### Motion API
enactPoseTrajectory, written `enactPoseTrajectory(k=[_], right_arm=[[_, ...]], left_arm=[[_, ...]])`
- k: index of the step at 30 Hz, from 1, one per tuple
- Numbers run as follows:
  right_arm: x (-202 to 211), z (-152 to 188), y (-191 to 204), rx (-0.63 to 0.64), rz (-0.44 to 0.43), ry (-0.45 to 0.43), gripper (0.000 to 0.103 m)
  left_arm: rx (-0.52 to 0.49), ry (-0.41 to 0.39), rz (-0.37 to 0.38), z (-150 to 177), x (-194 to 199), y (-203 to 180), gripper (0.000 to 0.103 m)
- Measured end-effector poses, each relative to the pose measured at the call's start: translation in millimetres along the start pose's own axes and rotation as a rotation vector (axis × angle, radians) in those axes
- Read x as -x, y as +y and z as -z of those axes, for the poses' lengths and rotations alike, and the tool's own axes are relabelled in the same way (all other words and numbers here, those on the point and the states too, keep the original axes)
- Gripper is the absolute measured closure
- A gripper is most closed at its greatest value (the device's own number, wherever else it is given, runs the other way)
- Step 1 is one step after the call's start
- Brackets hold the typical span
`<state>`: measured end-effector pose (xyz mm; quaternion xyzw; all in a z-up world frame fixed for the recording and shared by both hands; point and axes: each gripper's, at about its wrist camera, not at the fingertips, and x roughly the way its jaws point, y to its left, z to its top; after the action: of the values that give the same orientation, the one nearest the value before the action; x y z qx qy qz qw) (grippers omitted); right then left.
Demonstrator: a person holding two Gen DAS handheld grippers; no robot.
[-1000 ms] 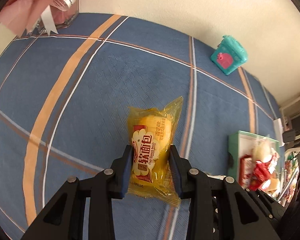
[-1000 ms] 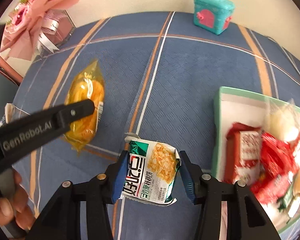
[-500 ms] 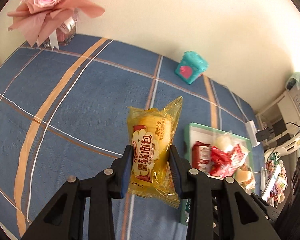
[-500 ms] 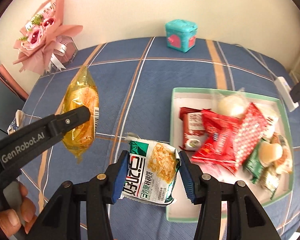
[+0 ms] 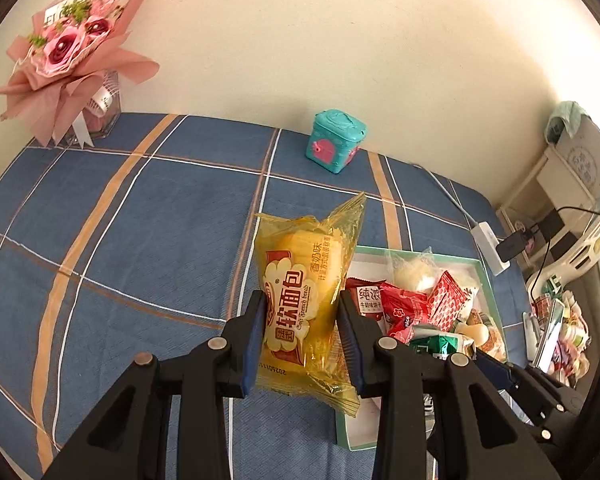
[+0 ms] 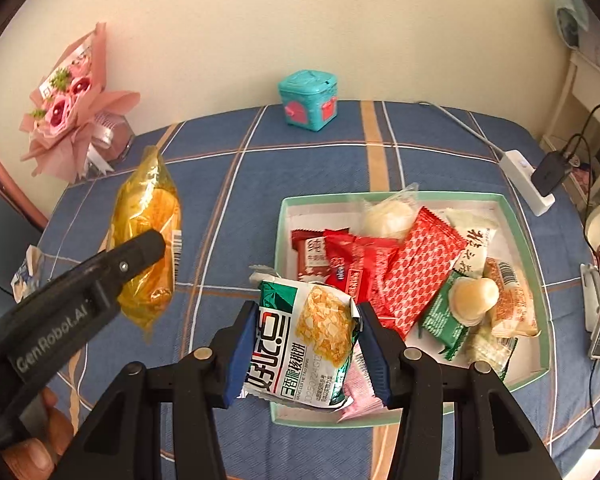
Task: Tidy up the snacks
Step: 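Carry the yellow bread pack with the left tool while the right tool carries the cracker pack to the tray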
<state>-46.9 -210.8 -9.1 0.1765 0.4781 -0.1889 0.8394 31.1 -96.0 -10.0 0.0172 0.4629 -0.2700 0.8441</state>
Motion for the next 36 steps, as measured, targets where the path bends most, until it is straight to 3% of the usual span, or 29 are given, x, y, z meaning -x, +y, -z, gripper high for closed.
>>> enactPoseTrajectory(k=[13, 26, 36], right_arm=[[-3.8, -5.2, -54.7, -0.148, 0.064, 0.007, 0.051], [7.7, -0.5, -132.9, -0.365, 0.133, -0.021, 0.051], [11.3, 1.5, -142.3, -0.387, 0.134, -0.027, 0.05]], left_arm=[[-0.149, 0.046, 0.011, 12.2, -12.2, -43.9, 0.066], [-0.285, 0.095, 0.102, 32.3, -21.9, -101.2, 0.066], [-0.393, 0.129, 0.109, 48.7, -35.5, -137.4, 0.066]])
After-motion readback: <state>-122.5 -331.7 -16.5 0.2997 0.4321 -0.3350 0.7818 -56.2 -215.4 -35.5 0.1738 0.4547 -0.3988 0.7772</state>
